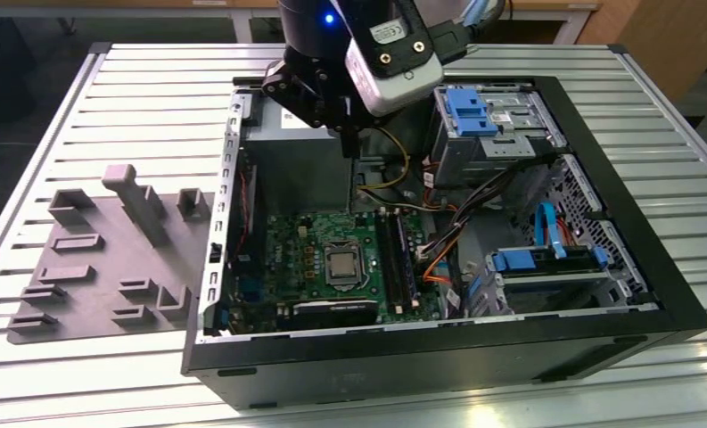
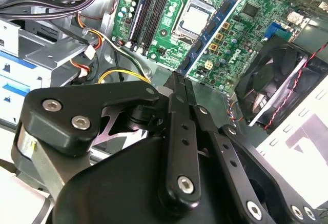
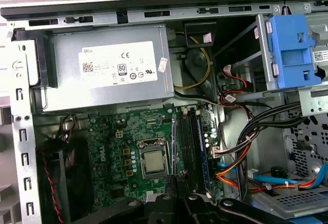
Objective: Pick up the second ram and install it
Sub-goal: 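Insert the second ram into the second slot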
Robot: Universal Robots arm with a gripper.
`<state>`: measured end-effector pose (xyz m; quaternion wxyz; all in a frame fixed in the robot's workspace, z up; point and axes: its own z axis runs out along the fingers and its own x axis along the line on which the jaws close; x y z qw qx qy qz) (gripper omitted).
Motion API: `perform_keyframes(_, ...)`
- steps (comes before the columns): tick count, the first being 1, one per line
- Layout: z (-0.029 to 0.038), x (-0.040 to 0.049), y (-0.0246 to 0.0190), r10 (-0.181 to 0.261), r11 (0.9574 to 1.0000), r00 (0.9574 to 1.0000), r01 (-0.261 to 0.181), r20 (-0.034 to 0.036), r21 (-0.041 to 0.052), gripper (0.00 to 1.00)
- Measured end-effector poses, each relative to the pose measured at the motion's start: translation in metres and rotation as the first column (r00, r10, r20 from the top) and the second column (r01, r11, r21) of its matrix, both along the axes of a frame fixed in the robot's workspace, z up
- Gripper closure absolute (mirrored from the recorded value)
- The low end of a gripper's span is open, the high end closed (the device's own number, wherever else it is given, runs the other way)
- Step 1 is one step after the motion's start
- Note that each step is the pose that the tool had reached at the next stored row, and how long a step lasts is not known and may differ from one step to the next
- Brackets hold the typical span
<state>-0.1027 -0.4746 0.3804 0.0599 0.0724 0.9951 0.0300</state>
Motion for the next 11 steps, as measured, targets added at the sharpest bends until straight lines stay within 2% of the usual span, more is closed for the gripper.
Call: perform_keyframes(11,0.0,0.0,0.0,0.017,0.9999,0.9999,-0.017,-0.0001,0.0,0.88)
